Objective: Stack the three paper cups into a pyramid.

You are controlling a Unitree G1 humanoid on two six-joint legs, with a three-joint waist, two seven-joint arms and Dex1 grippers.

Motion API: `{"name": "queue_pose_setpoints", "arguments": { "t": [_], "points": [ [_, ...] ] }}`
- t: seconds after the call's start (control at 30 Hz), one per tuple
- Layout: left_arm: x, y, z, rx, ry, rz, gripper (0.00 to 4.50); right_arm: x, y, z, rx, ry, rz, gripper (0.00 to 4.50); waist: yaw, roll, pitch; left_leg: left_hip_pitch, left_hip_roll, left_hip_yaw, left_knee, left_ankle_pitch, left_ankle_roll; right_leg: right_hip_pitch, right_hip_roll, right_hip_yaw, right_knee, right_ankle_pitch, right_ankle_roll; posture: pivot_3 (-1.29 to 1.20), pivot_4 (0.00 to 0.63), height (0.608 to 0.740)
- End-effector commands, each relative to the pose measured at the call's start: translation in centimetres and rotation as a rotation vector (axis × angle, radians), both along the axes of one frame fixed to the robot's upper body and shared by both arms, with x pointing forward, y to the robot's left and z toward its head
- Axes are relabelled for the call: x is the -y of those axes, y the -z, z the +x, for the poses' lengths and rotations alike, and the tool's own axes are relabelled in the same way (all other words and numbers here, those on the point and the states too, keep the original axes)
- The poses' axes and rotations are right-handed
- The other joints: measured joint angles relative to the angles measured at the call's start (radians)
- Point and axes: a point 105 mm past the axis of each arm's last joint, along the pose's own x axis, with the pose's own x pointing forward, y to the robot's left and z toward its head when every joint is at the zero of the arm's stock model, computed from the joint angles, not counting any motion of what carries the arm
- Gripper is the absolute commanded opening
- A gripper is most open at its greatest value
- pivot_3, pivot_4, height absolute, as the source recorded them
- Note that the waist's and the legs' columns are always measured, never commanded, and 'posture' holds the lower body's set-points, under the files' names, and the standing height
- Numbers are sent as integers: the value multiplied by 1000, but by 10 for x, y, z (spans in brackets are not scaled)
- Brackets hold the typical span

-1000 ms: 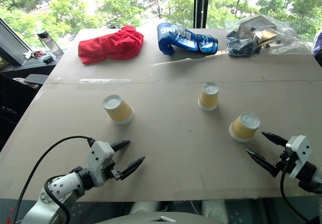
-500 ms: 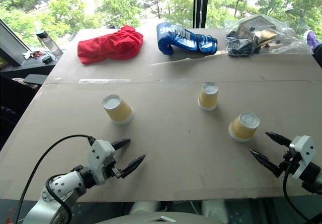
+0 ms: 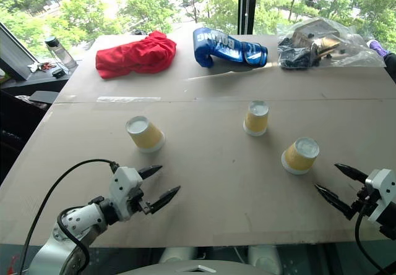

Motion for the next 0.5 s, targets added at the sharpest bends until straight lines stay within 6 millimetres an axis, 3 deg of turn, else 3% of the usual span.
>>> {"name": "queue_pose_setpoints", "arguments": {
  "t": [0.03,0.17,0.3,0.37,0.5],
  "points": [
    [2,-27,6,66,94,-4,4471,-1,-33,9,123,-9,-14,4500,0,0,0,0,0,0,0,0,0,0,0,0,0,0,0,0,150,740],
    [3,-50,9,68,201,-3,4471,-3,-65,36,156,94,21,4500,-5,0,0,1,0,0,1,0,0,0,0,1,3,0,1,0,150,740],
    [2,-81,14,73,284,-15,4471,-29,-109,54,194,13,68,4500,-4,1,2,1,0,0,2,0,0,0,0,0,3,1,1,0,150,740],
    [2,-90,15,74,305,-18,4471,-35,-118,62,205,17,55,4500,-3,0,2,0,0,-1,2,0,0,0,1,-1,3,1,1,0,150,740],
    [2,-113,14,80,371,-19,4471,-72,-127,87,149,-37,-2,4500,-3,-3,5,-3,0,-1,1,0,0,-3,3,-3,2,0,2,0,150,740]
  ]
}}
